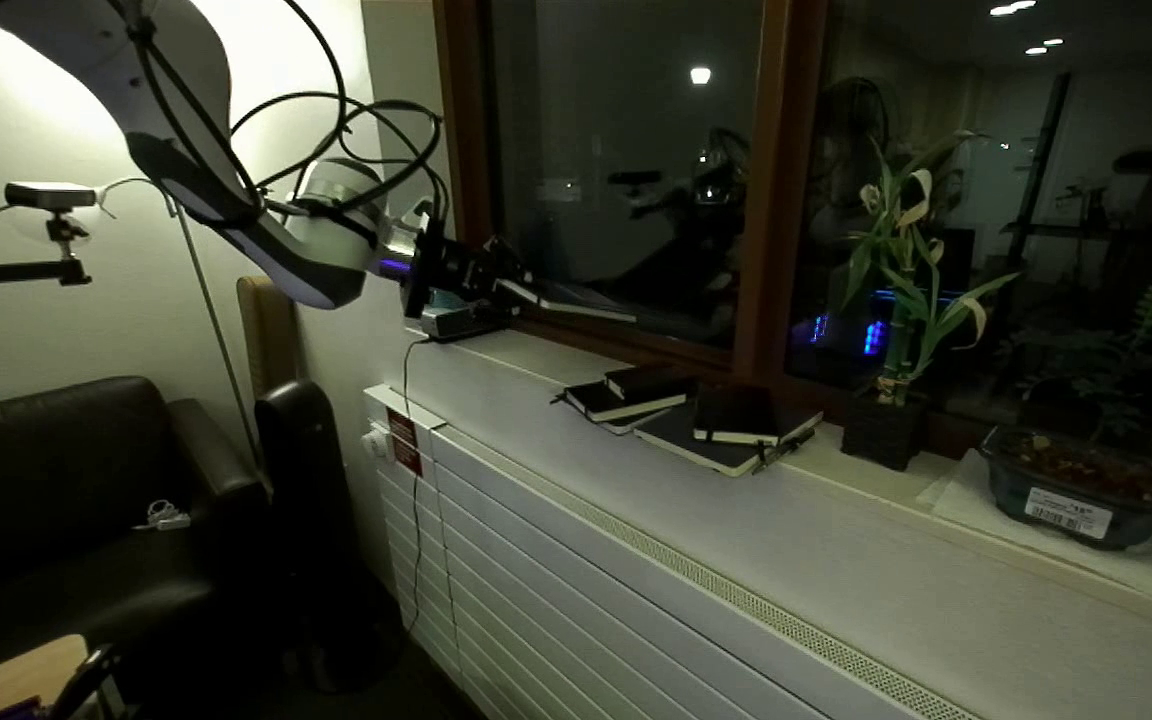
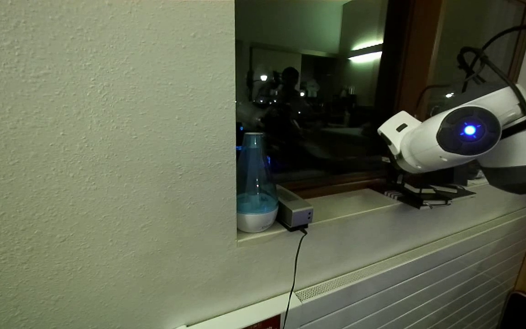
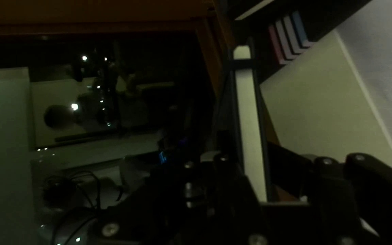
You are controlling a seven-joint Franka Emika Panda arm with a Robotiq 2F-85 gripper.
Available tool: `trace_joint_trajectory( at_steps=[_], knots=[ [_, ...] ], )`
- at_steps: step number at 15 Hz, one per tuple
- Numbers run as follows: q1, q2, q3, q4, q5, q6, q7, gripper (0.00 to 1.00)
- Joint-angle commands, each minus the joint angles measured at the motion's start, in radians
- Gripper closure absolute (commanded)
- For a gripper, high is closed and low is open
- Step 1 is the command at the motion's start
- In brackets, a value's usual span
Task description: Put the left book on the right book
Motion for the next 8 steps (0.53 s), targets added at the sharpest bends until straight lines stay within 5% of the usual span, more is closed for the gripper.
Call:
trace_joint_trajectory(
  at_steps=[1, 8],
  knots=[
    [-0.014, -0.132, -0.009, -0.117, -0.123, 0.001, 0.119, 0.95],
    [-0.041, -0.274, -0.024, -0.259, -0.194, -0.005, 0.198, 0.95]
  ],
)
